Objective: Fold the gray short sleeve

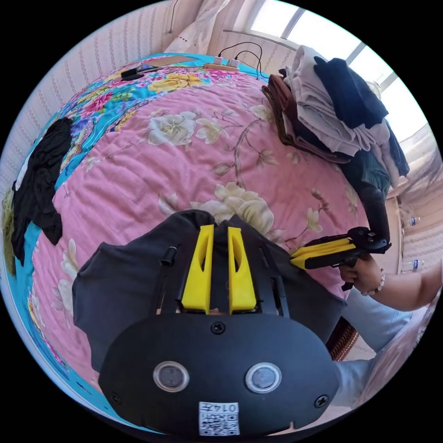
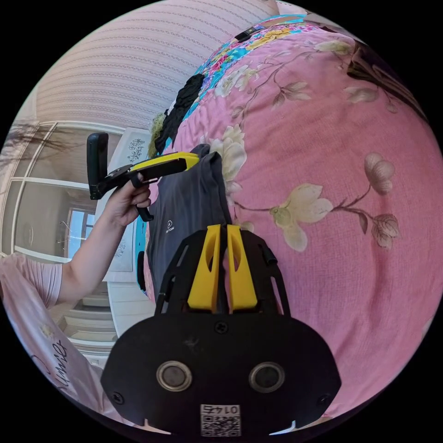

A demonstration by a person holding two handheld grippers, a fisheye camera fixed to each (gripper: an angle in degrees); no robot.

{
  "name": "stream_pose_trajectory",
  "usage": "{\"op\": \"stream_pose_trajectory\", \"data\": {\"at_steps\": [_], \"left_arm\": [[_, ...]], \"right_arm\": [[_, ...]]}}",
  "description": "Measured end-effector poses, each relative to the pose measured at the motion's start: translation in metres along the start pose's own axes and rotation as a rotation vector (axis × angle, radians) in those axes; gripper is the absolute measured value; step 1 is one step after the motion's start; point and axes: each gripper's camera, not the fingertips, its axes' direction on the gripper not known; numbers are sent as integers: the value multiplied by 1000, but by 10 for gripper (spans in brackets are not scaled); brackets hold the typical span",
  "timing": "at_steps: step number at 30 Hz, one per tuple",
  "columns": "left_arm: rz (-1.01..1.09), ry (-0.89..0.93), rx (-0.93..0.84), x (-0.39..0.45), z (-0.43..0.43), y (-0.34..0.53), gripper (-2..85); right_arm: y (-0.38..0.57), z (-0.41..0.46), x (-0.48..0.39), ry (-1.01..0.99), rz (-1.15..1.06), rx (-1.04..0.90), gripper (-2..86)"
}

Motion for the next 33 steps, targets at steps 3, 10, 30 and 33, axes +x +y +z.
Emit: {"op": "stream_pose_trajectory", "data": {"at_steps": [3, 10, 30, 33], "left_arm": [[76, -2, 10, 8, -16, -14, 54], [184, -101, -199, 21, 38, -42, 51], [71, 87, 132, -32, -60, -12, 63], [-28, 17, 242, -60, -126, 56, 65]], "right_arm": [[-3, 5, 3, -5, 0, 1, 14], [-10, 21, 12, -35, 16, 24, 12], [-9, 63, 6, 34, 174, 205, 11], [-8, 71, -2, 50, 162, 187, 10]]}}
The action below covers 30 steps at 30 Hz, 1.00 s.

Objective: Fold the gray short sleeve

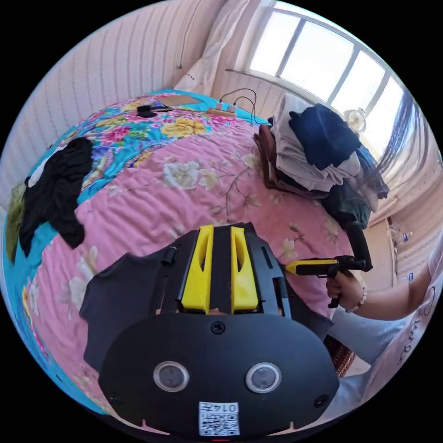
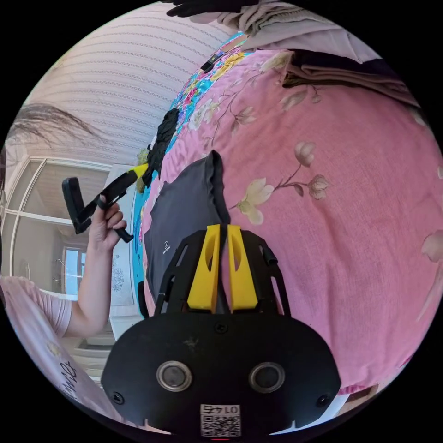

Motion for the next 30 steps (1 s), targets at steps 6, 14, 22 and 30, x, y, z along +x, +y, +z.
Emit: {"op": "stream_pose_trajectory", "data": {"at_steps": [6, 14, 22, 30], "left_arm": [[-440, -299, 55, -62, -134, 183, 56], [-970, -384, 118, -115, -235, 404, 36], [-979, -229, 223, -140, -249, 445, 65], [-1039, -214, 220, -154, -269, 474, 1]], "right_arm": [[8, 14, -47, 106, -126, -51, 0], [7, 211, -268, 29, -748, -394, 0], [57, 426, -462, 40, -1104, -603, 50], [85, 554, -497, 256, -1212, -778, 1]]}}
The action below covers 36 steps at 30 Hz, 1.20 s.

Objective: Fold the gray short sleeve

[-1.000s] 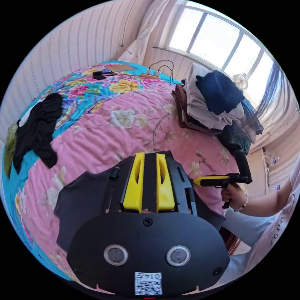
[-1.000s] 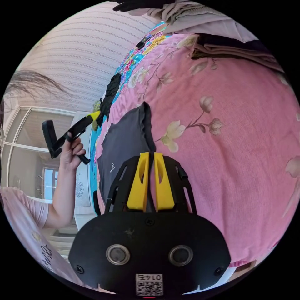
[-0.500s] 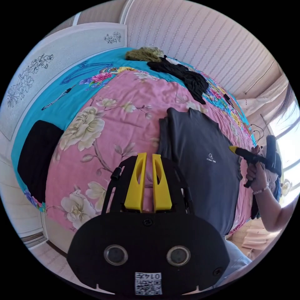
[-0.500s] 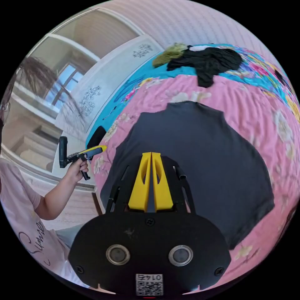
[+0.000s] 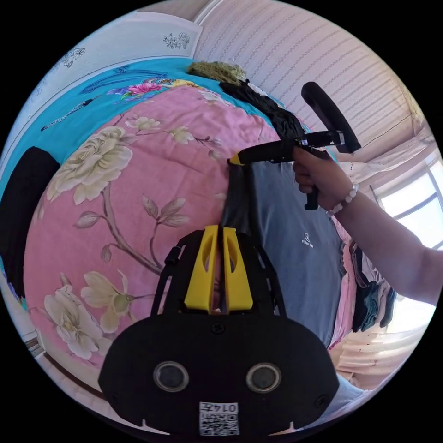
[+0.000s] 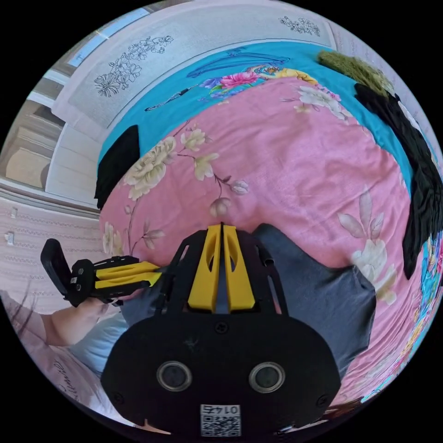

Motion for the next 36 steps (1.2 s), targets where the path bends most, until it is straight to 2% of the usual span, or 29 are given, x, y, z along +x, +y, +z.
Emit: {"op": "stream_pose_trajectory", "data": {"at_steps": [5, 10, 17, 24, 26, 28, 31, 36], "left_arm": [[-23, -65, 102, -14, -51, 6, 0], [-98, -88, 28, -39, -49, 9, 32], [-109, -30, 40, -50, -89, 14, 49], [-120, -48, 63, -46, -110, 19, 62], [-124, -66, 9, -49, -98, 20, 55], [-109, -76, 33, -49, -99, 24, 40], [-70, -88, 38, -44, -106, 26, 22], [14, -82, 115, -25, -136, 33, 18]], "right_arm": [[-34, -6, -26, -106, -81, 173, -1], [-69, 59, -32, -77, -89, 14, 8], [-59, 12, -1, -12, 9, 147, 12], [-71, 55, -19, -111, -54, 86, 68], [-77, 82, -22, -88, -48, 51, 46], [-76, 88, -15, -33, -29, 78, 14], [-69, 80, 10, -163, 11, 101, 5], [-28, 32, 53, -290, 80, 282, 4]]}}
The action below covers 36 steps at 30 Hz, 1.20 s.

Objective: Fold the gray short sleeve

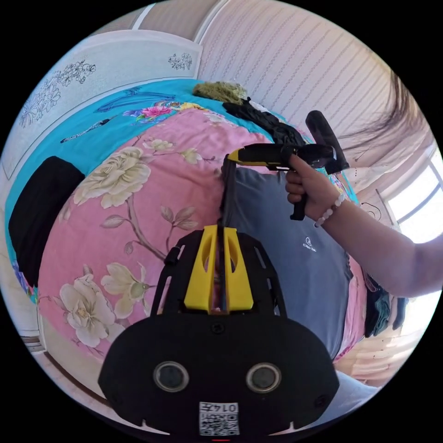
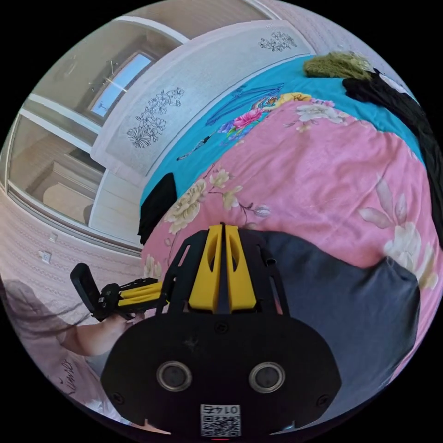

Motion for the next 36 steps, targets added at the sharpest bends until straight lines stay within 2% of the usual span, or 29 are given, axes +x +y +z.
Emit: {"op": "stream_pose_trajectory", "data": {"at_steps": [4, 8, 11, 17, 21, 24, 30, 33, 36], "left_arm": [[100, 77, 37, 24, -20, 5, 36], [157, 165, -40, 41, -12, 14, 58], [151, 186, -77, 46, -13, 19, 63], [167, 89, -38, 55, -18, 17, 64], [135, 60, -68, 53, -1, 11, 74], [119, 124, -99, 53, 11, 9, 72], [224, 294, -116, 79, 17, 16, 68], [185, 256, -121, 82, 15, 21, 69], [180, 84, -16, 85, -3, 23, 76]], "right_arm": [[38, -51, 30, -19, 69, 94, 5], [78, -63, 71, 58, 172, 58, 10], [95, -68, 93, 39, 235, 33, 15], [112, -90, 93, 91, 233, 102, 27], [99, -80, 90, 98, 217, 70, 53], [91, -66, 99, 42, 234, 10, 31], [101, -80, 104, 33, 225, 47, 9], [110, -83, 112, 27, 249, 35, 6], [115, -88, 107, 48, 224, 37, 4]]}}
